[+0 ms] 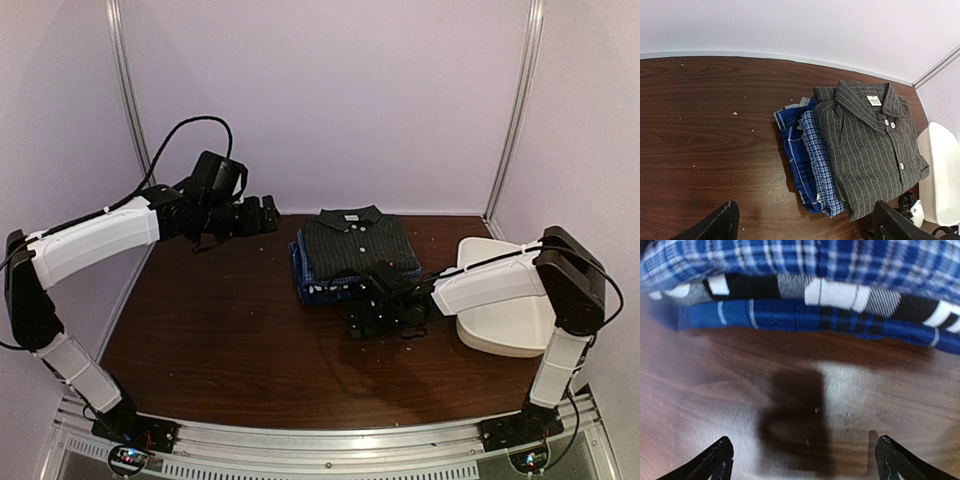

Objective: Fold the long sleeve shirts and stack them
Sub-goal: Move the square-folded shirt to the corner of the board.

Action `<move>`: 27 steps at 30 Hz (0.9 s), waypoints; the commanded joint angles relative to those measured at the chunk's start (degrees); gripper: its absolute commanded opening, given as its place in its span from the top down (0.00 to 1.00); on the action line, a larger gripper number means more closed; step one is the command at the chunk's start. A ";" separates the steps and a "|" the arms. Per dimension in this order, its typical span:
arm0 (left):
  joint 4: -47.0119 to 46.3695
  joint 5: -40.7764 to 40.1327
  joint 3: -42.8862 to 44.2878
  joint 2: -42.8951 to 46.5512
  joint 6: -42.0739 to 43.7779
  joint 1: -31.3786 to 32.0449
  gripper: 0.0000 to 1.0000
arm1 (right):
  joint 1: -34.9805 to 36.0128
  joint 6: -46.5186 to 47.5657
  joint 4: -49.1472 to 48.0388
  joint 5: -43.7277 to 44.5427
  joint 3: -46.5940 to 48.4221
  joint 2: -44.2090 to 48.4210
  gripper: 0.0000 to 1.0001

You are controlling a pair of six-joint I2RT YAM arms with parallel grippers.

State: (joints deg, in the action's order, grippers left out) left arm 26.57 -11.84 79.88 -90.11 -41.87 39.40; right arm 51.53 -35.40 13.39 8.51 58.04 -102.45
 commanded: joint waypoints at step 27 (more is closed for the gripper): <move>-1.96 -2.94 -7.09 13.24 1.83 -4.10 0.03 | -9.82 5.48 -2.53 1.42 28.35 -25.54 0.00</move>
State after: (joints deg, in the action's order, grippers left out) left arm 26.68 -14.79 73.45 -78.37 -41.39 36.03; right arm 45.36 -32.67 9.13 11.70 82.61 -124.20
